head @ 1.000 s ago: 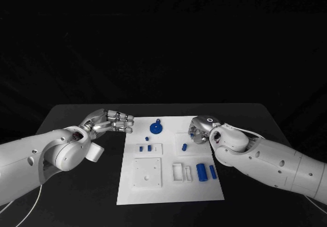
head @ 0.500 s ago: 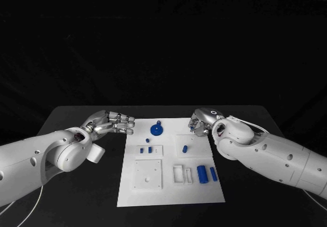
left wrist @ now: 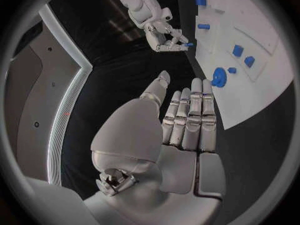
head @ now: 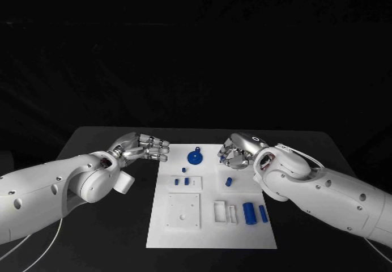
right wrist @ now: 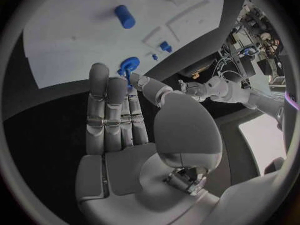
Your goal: Assemble the parts on the task board
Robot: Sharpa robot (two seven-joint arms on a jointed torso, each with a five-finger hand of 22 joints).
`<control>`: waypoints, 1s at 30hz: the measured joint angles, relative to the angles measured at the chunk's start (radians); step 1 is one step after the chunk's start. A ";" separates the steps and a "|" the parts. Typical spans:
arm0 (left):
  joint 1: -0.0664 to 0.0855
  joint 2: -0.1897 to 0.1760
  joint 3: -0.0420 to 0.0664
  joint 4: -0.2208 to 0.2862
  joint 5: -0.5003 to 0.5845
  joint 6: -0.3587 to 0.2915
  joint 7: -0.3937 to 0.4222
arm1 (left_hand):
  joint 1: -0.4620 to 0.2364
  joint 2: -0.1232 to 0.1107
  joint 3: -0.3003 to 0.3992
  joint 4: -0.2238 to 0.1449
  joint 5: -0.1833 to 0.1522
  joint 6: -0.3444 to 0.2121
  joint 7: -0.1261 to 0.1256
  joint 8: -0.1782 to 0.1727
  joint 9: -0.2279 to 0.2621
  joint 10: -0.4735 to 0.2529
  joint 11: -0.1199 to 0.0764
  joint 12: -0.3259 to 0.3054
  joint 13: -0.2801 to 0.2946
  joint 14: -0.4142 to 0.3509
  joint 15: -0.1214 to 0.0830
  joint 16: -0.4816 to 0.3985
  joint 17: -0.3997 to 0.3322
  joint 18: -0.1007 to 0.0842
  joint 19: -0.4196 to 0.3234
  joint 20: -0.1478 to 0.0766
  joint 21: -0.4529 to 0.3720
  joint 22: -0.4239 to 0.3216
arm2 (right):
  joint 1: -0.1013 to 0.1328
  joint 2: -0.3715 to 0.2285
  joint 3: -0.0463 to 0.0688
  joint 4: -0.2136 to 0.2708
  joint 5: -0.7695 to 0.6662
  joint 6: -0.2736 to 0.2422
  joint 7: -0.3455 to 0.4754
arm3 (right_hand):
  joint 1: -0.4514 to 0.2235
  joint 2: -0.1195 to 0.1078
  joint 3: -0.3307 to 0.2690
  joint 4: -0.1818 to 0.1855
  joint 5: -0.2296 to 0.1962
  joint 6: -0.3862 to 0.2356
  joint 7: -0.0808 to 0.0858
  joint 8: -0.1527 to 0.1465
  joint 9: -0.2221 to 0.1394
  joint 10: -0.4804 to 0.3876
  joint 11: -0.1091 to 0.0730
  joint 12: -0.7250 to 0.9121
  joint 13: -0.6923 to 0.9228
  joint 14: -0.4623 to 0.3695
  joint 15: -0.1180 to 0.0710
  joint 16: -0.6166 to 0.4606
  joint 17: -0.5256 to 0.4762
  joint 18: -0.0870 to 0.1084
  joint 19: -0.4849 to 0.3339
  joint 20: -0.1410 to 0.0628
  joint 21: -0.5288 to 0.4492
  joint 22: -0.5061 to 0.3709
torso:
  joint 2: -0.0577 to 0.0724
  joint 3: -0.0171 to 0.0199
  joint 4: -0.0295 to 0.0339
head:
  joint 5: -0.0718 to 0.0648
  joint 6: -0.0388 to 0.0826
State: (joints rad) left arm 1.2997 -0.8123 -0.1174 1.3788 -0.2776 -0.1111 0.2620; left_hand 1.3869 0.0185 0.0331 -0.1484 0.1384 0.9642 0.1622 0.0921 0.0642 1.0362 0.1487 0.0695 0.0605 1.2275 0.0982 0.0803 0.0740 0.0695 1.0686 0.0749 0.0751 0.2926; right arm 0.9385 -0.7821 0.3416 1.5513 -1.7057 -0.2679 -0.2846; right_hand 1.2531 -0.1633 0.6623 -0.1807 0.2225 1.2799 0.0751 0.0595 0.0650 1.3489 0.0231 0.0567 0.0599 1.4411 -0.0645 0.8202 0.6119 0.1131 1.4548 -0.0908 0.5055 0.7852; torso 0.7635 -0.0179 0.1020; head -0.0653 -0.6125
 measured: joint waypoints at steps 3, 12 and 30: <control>0.000 0.003 0.000 -0.001 0.000 -0.016 0.001 | 0.000 0.000 0.003 0.003 0.000 0.000 0.000 0.000 0.000 0.000 0.000 0.000 0.000 0.000 0.000 0.000 0.000 0.000 0.003 0.003 0.000 -0.002 | -0.009 0.006 0.000 0.030 0.002 0.000 0.011 | 0.000 0.000 -0.003 -0.003 0.000 0.000 0.000 -0.001 0.000 0.000 0.000 0.000 0.000 0.000 0.000 -0.003 -0.001 -0.001 0.000 0.000 -0.004 0.003 | -0.001 -0.0012 0.0017 | 0.015 -0.003; 0.000 0.036 0.000 0.003 0.045 -0.133 -0.011 | -0.005 0.005 0.013 0.013 0.004 0.004 -0.004 0.006 0.000 0.009 -0.009 0.000 0.000 0.005 -0.005 0.000 0.000 0.000 0.009 -0.002 0.008 -0.002 | -0.030 0.035 -0.041 0.083 -0.025 0.000 0.017 | 0.005 0.005 -0.006 -0.006 0.000 0.000 0.000 -0.001 0.000 0.000 0.000 0.000 -0.001 0.000 0.000 -0.003 -0.001 -0.007 0.007 0.000 -0.010 0.015 | -0.007 -0.0093 0.0104 | 0.053 -0.031; 0.000 0.081 0.000 -0.022 0.113 -0.218 -0.035 | -0.019 0.019 0.034 0.021 0.004 0.009 -0.009 0.006 0.000 0.016 -0.009 0.000 0.000 0.005 -0.005 0.000 0.000 0.000 0.009 -0.002 0.019 0.006 | -0.071 0.109 -0.127 0.073 -0.122 0.009 -0.014 | 0.001 0.010 -0.006 -0.006 -0.002 -0.001 0.000 0.001 0.000 -0.001 0.000 -0.001 0.000 0.000 0.000 -0.003 -0.005 -0.005 0.007 0.000 -0.014 0.027 | -0.017 -0.0135 0.0121 | 0.122 -0.082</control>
State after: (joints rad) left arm 1.2998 -0.7316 -0.1171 1.3570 -0.1648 -0.3294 0.2269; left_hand 1.3680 0.0373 0.0676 -0.1276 0.1423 0.9733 0.1532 0.0978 0.0643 1.0525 0.1397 0.0695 0.0605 1.2327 0.0930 0.0803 0.0739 0.0694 1.0776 0.0731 0.0939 0.2982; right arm 0.8676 -0.6735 0.2144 1.6244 -1.8280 -0.2591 -0.2983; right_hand 1.2540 -0.1535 0.6567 -0.1867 0.2208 1.2793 0.0753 0.0600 0.0645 1.3482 0.0231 0.0557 0.0599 1.4414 -0.0642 0.8170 0.6072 0.1084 1.4616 -0.0908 0.4911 0.8127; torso 0.7465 -0.0314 0.1141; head 0.0563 -0.6941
